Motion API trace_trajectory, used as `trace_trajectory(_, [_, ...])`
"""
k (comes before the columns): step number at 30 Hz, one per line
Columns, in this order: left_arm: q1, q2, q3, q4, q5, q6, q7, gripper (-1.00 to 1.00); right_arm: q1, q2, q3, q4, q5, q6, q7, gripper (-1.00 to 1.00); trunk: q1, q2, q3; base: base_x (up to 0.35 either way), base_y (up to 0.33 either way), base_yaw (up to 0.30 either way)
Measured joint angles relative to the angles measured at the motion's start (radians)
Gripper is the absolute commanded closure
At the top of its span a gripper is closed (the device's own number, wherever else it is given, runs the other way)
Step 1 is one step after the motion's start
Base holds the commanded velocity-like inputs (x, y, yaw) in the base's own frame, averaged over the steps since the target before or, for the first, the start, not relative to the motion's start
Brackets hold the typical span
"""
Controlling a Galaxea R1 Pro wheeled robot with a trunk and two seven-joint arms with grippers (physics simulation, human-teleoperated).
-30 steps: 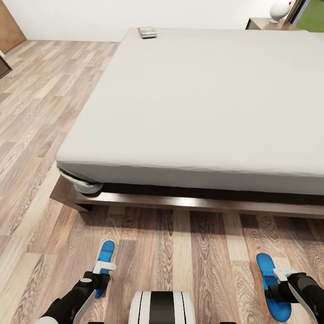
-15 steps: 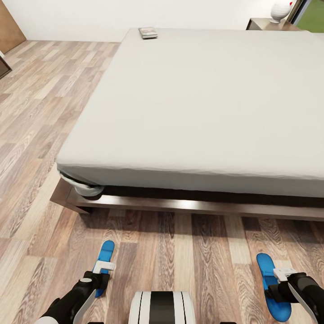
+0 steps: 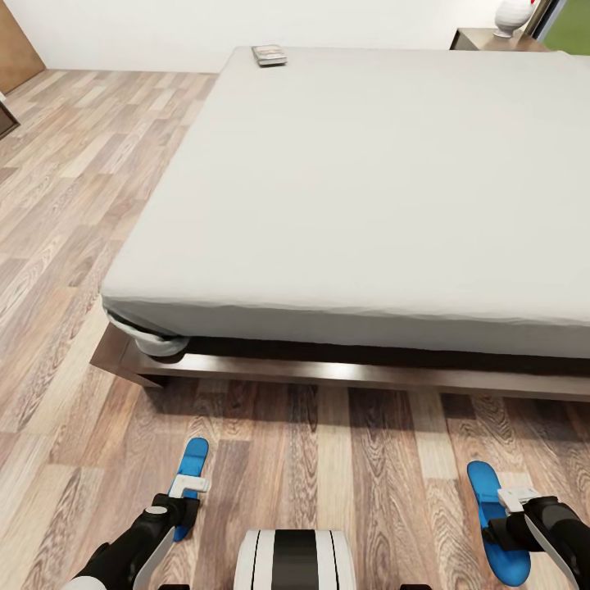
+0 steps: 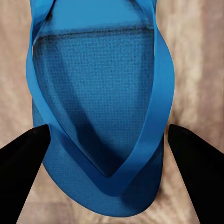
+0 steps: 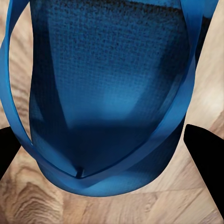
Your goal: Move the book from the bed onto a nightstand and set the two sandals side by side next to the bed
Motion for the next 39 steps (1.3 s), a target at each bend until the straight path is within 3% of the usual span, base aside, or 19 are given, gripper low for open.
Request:
trace_trajectory(6, [0.000,0.000,0.000,0.000,0.000,0.000,0.000,1.00,0.000,0.000,0.000,0.000,0.000,0.000,0.000,1.00,0.000,0.000,0.000,0.000,0.000,0.000])
trace_trajectory(7, [0.000,0.000,0.000,0.000,0.000,0.000,0.000,-1.00,0.000,0.000,0.000,0.000,0.000,0.000,0.000,1.00,0.000,0.000,0.000,0.000,0.000,0.000])
trace_trajectory(39, [0.000,0.000,-0.001,0.000,0.000,0.000,0.002,-1.00,0.000,0.000,0.000,0.000,0.000,0.000,0.000,1.00,0.000,0.000,0.000,-0.013,0.011,0.000])
